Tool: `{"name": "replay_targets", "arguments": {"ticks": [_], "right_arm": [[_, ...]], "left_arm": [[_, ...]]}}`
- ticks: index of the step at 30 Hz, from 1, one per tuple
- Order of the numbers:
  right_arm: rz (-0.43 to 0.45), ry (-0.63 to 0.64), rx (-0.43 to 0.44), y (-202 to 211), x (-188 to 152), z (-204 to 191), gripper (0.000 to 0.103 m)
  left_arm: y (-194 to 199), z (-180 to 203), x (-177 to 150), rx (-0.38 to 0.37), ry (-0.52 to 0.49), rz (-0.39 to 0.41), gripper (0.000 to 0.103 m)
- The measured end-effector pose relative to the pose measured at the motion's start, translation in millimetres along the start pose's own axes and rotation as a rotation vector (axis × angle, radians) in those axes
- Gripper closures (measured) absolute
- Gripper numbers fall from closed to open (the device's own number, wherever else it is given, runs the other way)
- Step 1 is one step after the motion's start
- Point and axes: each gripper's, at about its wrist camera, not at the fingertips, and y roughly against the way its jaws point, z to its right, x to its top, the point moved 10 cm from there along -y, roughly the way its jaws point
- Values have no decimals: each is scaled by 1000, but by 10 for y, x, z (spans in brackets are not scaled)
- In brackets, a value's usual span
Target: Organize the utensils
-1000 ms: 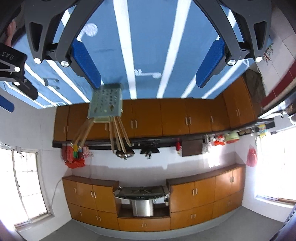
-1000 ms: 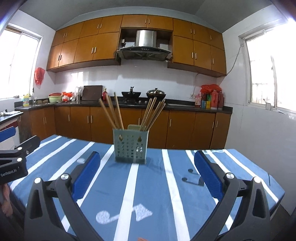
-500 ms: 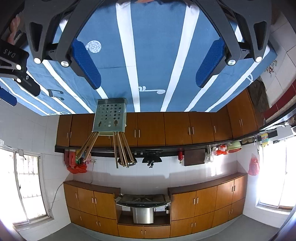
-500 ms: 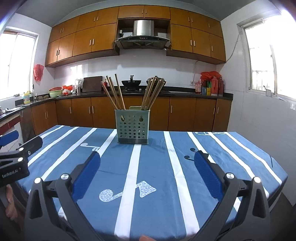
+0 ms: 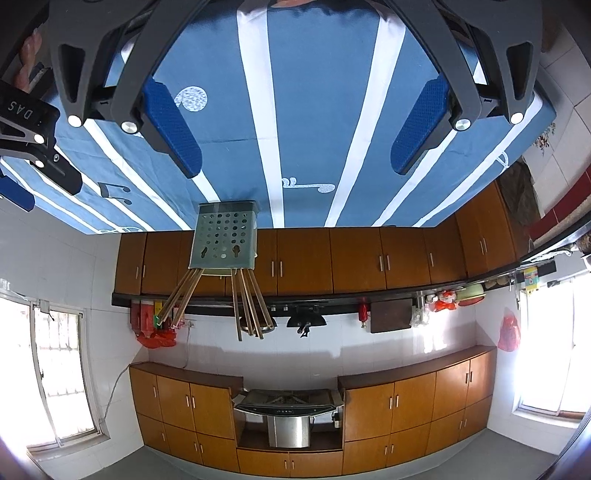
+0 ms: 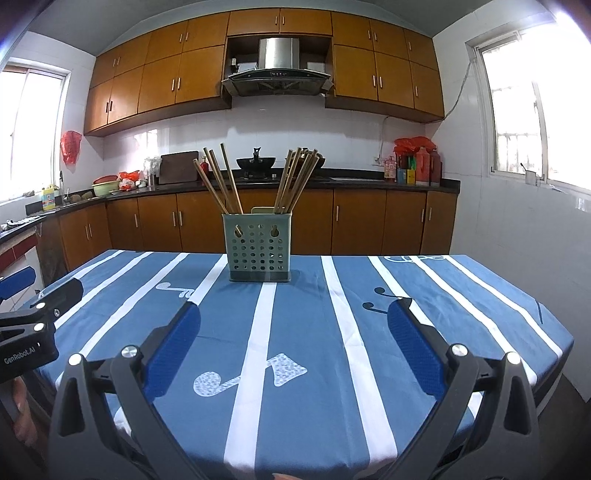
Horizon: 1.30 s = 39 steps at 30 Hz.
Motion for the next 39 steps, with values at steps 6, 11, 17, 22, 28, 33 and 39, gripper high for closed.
{"name": "replay_targets", "arguments": {"ticks": [6,11,17,22,28,33,39], "right_arm": [[-5,-8,-1,-19,-16,5,4],[-8,-13,-2,-32,-29,18,4],[-13,-17,0,-40,-44,19,4],[-13,-18,0,-39,-49,20,4],[-14,-19,0,-42,-51,21,4],[-14,-19,0,-42,-59,17,4],[-21,-23,2,-65,-89,6,4]], "left_arm": [[2,10,-4,-1,0,0,2],[2,15,-12,-2,1,-1,2],[-16,35,-45,-10,3,-6,2],[-17,35,-51,-11,4,-6,2],[-14,49,-54,-11,3,-6,2],[-10,46,-56,-12,3,-8,2],[-15,47,-65,-13,3,-9,2]]}}
